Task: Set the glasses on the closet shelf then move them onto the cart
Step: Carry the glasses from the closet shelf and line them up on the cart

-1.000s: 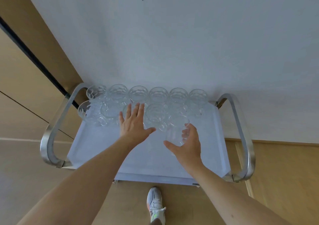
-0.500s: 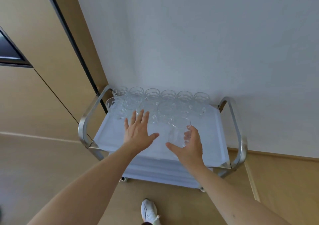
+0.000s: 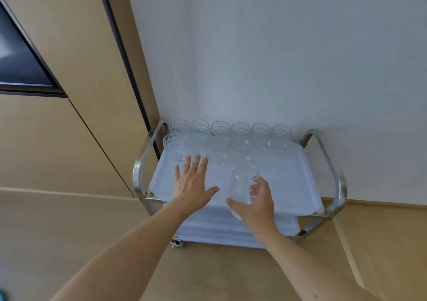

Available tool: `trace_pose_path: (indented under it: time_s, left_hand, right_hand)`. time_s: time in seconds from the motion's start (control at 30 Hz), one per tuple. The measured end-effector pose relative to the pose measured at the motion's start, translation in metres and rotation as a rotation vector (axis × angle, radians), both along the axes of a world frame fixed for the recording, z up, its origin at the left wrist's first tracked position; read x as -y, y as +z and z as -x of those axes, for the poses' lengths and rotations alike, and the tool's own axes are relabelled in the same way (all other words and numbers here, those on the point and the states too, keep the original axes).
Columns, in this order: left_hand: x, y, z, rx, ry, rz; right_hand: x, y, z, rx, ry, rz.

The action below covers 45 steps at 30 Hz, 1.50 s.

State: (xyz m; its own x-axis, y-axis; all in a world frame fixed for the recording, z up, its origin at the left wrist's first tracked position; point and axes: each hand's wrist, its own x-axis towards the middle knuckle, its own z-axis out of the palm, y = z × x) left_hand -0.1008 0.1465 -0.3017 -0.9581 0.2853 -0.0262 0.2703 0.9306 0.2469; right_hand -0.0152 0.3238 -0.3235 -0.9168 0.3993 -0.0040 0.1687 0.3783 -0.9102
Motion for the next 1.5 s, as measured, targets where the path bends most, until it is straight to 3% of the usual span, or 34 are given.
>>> trace_pose_path:
  time_s: [0.27,0.63,0.87,1.13,1.3,1.5]
  left_hand:
    - [0.042,-0.009,0.015,0.041,-0.080,-0.014]
    - [-0.056,-0.019,0.104,0.153,-0.080,-0.144]
    - [-0.133,-0.046,0.183,0.219,-0.107,0.010]
    - [-0.183,-0.071,0.225,0.182,-0.166,0.314]
    - [-0.185,-0.069,0.236,0.173,-0.152,0.312]
    - [-0.180,-0.074,0.238,0.200,-0.135,0.180]
  right_hand:
    - [0.049,-0.007,-0.006,0.022,-0.104,0.060]
    - [-0.026,-0.024,0.048,0.056,-0.141,0.049]
    - [-0.085,-0.060,0.104,0.132,-0.122,0.058]
    - [-0.121,-0.085,0.139,0.187,-0.137,0.072]
    - [-0.126,-0.090,0.147,0.218,-0.136,0.080]
    - [-0.126,-0.087,0.153,0.209,-0.120,0.096]
